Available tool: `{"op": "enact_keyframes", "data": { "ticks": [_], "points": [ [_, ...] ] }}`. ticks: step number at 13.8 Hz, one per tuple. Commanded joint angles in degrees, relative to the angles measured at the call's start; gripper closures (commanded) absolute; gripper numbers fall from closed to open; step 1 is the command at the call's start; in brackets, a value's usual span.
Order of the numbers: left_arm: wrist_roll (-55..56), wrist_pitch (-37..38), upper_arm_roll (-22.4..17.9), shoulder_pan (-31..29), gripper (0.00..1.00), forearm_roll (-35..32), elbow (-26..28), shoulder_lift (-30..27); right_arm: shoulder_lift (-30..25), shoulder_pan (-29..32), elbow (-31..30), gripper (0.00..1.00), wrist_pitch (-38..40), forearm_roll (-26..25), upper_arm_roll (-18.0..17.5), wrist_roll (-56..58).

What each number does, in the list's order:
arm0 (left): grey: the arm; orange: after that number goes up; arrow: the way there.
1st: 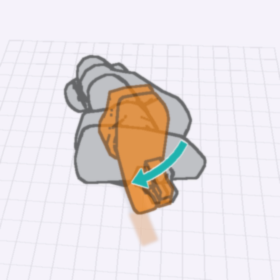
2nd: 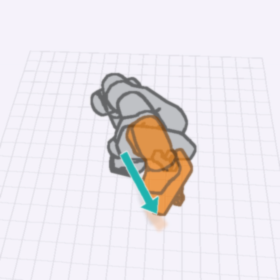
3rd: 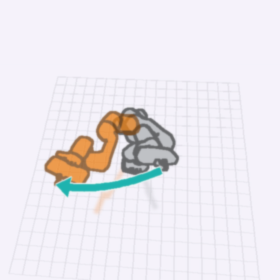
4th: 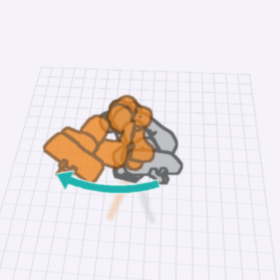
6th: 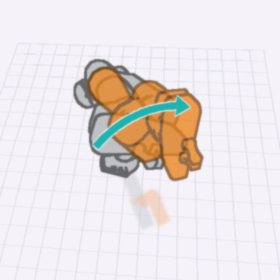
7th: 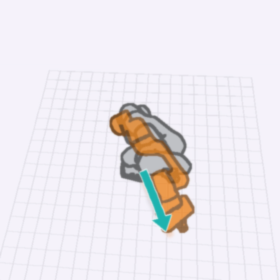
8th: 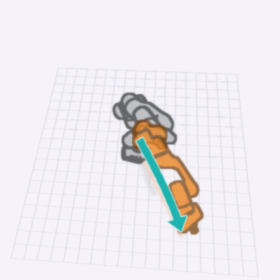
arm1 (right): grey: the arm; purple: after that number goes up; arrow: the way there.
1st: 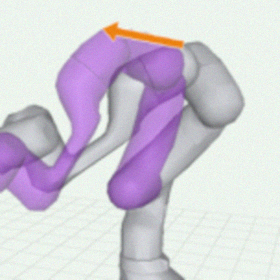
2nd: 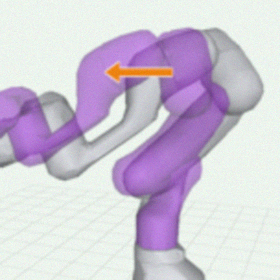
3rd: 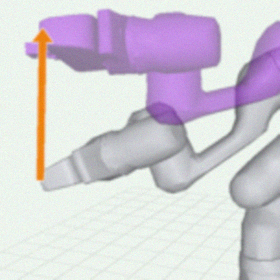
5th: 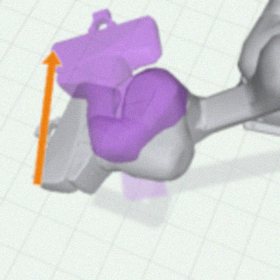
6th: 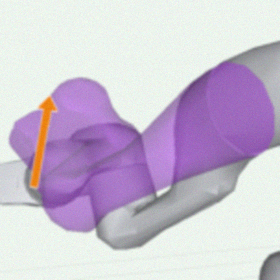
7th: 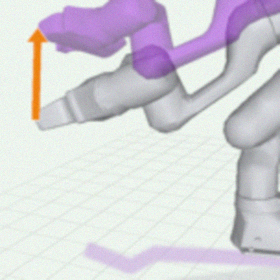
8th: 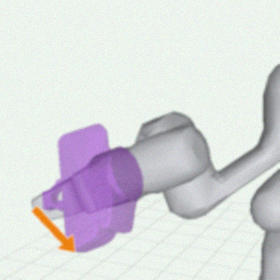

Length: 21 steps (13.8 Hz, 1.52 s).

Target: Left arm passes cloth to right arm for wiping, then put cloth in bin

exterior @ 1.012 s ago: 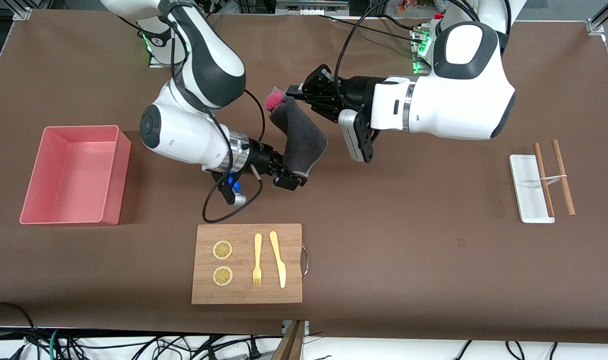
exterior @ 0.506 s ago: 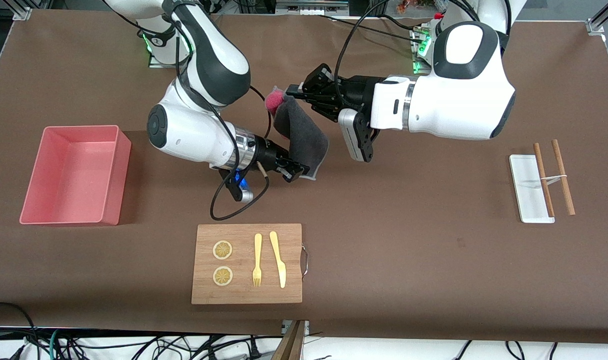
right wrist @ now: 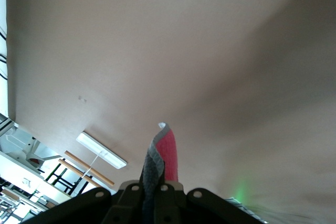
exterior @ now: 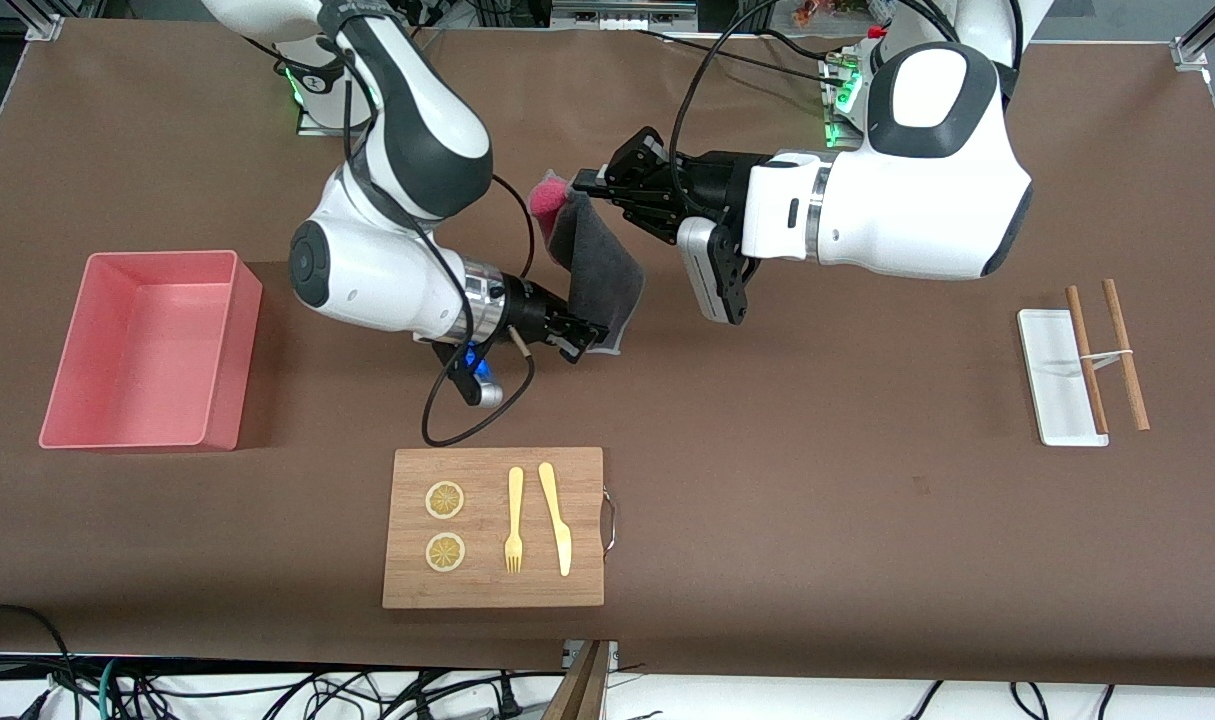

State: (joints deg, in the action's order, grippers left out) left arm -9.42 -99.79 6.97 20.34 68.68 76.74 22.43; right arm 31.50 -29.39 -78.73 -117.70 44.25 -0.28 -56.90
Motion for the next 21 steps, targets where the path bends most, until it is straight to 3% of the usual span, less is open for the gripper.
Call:
{"op": "enact_keyframes", "data": {
  "ticks": [1,4,7,11,16,19,21],
  "points": [
    [0.89,0.91,-0.11,-0.12,0.00,-0.03,-0.19,-0.72,0.15,3.27,1.47,1.00,4.66,0.57,-0.16,3.63],
    [1.15,5.03,-0.99,-0.91,0.00,-1.78,-0.36,-1.86,-0.03,4.86,1.56,1.00,8.27,-3.19,0.01,5.57],
    [1.24,8.02,-0.99,-2.93,0.00,-10.81,-0.36,-3.97,-0.03,5.66,1.56,1.00,11.35,-10.30,0.01,6.71],
    [2.03,12.15,-0.90,-3.38,0.00,-37.32,-0.36,-6.87,0.14,6.45,0.43,1.00,16.35,-19.09,0.10,11.71],
    [0.98,13.66,-0.11,-3.02,0.00,-70.38,-0.10,-7.05,-0.91,8.21,-5.89,1.00,19.79,-28.07,-0.25,17.78],
    [-3.49,12.96,-1.25,-5.91,0.00,-85.68,-0.63,-6.87,-0.04,8.38,-9.24,1.00,17.95,-30.97,-0.51,18.58],
    [-3.07,11.30,-1.25,-8.20,0.00,-88.55,-3.24,-6.18,0.76,8.38,-11.52,1.00,16.11,-31.16,-0.51,18.67]
  ]
}}
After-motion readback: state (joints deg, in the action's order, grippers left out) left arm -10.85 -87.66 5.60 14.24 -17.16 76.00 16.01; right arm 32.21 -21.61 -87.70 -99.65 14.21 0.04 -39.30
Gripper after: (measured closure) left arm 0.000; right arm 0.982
